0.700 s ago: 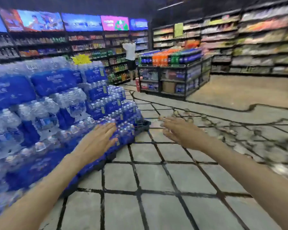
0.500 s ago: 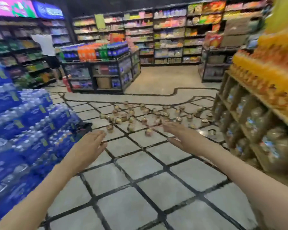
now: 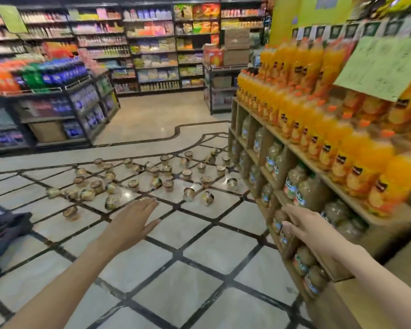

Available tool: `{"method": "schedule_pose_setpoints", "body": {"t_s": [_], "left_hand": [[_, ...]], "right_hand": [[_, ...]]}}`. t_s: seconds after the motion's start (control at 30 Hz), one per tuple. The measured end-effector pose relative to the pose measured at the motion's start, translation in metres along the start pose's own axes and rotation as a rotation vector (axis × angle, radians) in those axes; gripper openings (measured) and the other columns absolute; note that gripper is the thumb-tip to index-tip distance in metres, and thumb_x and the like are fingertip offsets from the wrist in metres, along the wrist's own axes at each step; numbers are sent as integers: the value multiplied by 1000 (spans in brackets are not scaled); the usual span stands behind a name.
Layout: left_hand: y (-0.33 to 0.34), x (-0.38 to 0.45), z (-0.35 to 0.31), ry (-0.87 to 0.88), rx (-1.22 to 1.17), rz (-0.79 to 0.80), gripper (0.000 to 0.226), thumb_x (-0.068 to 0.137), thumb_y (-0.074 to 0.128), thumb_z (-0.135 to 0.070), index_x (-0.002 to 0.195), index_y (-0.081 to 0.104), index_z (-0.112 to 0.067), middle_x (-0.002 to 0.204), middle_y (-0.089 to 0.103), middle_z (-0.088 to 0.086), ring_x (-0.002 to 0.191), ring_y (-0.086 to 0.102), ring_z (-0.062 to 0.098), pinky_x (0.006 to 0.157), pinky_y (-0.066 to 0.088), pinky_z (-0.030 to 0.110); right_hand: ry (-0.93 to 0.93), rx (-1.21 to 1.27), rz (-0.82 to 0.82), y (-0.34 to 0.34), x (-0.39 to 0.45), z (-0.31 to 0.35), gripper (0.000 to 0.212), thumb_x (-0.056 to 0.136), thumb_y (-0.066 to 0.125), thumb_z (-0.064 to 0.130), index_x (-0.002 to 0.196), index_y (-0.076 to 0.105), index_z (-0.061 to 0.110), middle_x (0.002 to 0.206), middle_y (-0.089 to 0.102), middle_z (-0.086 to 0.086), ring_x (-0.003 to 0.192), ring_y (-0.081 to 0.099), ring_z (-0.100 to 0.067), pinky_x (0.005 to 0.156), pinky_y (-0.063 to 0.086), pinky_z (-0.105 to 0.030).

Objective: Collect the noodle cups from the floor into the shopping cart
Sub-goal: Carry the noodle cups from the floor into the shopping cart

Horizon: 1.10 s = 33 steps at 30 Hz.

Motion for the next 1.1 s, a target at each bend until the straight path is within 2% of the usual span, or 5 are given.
{"method": "schedule_pose_setpoints", "body": {"t_s": [0.1, 0.4, 0.6, 0.7, 1.1], "left_hand": [[9, 32, 17, -52, -29, 15, 59, 99, 35, -47, 149, 25, -19, 154, 30, -1, 140, 29, 14, 113, 24, 25], [43, 149, 85, -146, -80, 66, 58, 98, 37, -47, 149, 28, -20, 152, 34, -2, 137, 35, 15, 110, 28, 26], [92, 279, 163, -149, -96, 136, 57, 99, 35, -47, 148, 28, -19, 151, 36, -1, 135, 37, 16, 108, 30, 26], [113, 349, 204, -154, -128, 189, 55, 99, 36, -46, 147, 30, -19, 148, 41, 1, 132, 41, 17, 105, 36, 28], [219, 623, 292, -155, -173, 348, 47, 99, 36, -45, 138, 40, -19, 134, 54, 4, 117, 52, 21, 91, 45, 31]], "right_hand": [[-7, 54, 34, 7, 48, 4, 50, 95, 52, 38, 141, 43, 20, 129, 58, -4, 110, 56, -16, 96, 43, -29], [-25, 79, 117, 35, 222, 38, 52, 96, 48, 43, 141, 40, 19, 126, 62, -9, 115, 57, -22, 100, 43, -34], [-18, 82, 195, 73, 367, 62, 53, 96, 46, 45, 142, 40, 19, 134, 55, -5, 120, 54, -19, 101, 42, -33], [33, 86, 233, 86, 436, 71, 64, 91, 37, 58, 141, 41, 19, 135, 55, -3, 122, 53, -18, 101, 43, -32], [224, 208, 311, 159, 708, 57, 50, 98, 46, 41, 140, 44, 15, 139, 51, -4, 126, 48, -21, 103, 39, -30]]}}
Point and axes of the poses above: each hand's wrist, its own x-axis towards the middle knuckle, its own y-axis out of the palm, z = x × y, the point moved 6 cm from there along x, towards the middle knuckle
